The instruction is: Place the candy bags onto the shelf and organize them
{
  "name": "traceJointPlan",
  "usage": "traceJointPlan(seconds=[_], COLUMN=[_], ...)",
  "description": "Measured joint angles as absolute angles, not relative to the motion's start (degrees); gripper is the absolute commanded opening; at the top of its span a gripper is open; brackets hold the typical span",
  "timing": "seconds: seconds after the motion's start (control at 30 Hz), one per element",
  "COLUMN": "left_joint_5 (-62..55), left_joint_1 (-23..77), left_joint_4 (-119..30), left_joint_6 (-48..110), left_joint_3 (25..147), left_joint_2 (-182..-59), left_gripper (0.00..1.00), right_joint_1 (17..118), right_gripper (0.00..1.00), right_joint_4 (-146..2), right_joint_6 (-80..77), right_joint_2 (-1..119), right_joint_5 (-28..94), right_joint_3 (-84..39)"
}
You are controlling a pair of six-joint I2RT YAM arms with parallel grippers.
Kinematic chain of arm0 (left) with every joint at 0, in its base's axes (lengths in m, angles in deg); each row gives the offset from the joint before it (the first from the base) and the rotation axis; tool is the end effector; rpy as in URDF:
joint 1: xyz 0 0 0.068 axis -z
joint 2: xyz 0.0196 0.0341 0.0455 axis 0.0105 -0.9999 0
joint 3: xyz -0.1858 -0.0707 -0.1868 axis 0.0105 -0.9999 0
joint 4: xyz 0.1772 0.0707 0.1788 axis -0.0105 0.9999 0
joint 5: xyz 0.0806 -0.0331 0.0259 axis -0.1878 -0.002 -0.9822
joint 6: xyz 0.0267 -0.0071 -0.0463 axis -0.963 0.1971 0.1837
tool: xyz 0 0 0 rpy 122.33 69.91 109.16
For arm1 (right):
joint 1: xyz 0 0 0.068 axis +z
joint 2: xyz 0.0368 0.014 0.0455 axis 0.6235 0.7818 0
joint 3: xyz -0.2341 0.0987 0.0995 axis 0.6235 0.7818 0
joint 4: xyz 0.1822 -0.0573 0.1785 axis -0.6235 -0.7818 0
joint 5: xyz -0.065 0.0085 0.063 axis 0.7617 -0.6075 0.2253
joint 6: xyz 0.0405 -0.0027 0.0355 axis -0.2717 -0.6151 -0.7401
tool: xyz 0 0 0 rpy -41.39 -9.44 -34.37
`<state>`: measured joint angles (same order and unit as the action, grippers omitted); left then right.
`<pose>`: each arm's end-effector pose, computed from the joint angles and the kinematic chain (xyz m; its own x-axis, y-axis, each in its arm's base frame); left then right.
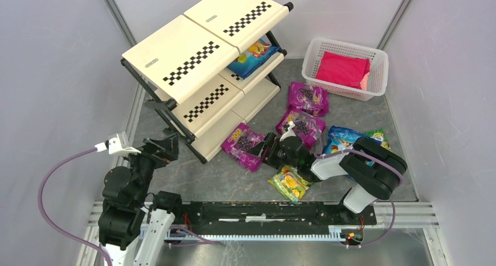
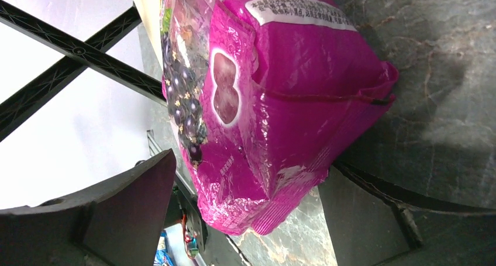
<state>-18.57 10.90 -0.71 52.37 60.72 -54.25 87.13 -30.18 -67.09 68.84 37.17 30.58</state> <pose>0.0255 -0.0004 0.3465 -0.0876 -0.5329 -0.8416 0.0202 0.8438 -0.5363 0.1768 0.2034 0.1235 -0.8361 0.4919 -0.2429 0.0476 0.5062 0.8611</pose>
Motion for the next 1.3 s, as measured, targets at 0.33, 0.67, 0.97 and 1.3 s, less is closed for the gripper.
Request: traceJointPlan(seconds=[0.33, 0.67, 0.97, 1.3], left_joint_5=[-19.88, -20.76, -20.82, -20.86], left_joint_1=[10.9, 10.9, 10.9, 10.88], left_joint_4=[-0.84, -1.02, -1.65, -1.67], left_joint_6=[52.37, 52.37, 52.37, 52.37], left_joint_3=[60.07, 59.54, 59.43, 59.41], left_joint_2=[-53.04, -52.82, -52.82, -52.82], left_gripper=[1.0, 1.0, 1.0, 1.0], right_joint_1=[87.21, 87.21, 87.19, 85.16], right_gripper=[0.65, 0.38, 0.15, 0.0], right_joint_4=[-25.57, -25.59, -28.02, -46.51], right_joint_6=[-67.92, -65.76, -64.69, -54.55], right_joint_2=[72.45, 67.82, 60.47, 42.13], right_joint_5=[39.31, 39.48, 38.24, 41.6], right_joint_3=[31.09, 33.88, 35.85, 35.98])
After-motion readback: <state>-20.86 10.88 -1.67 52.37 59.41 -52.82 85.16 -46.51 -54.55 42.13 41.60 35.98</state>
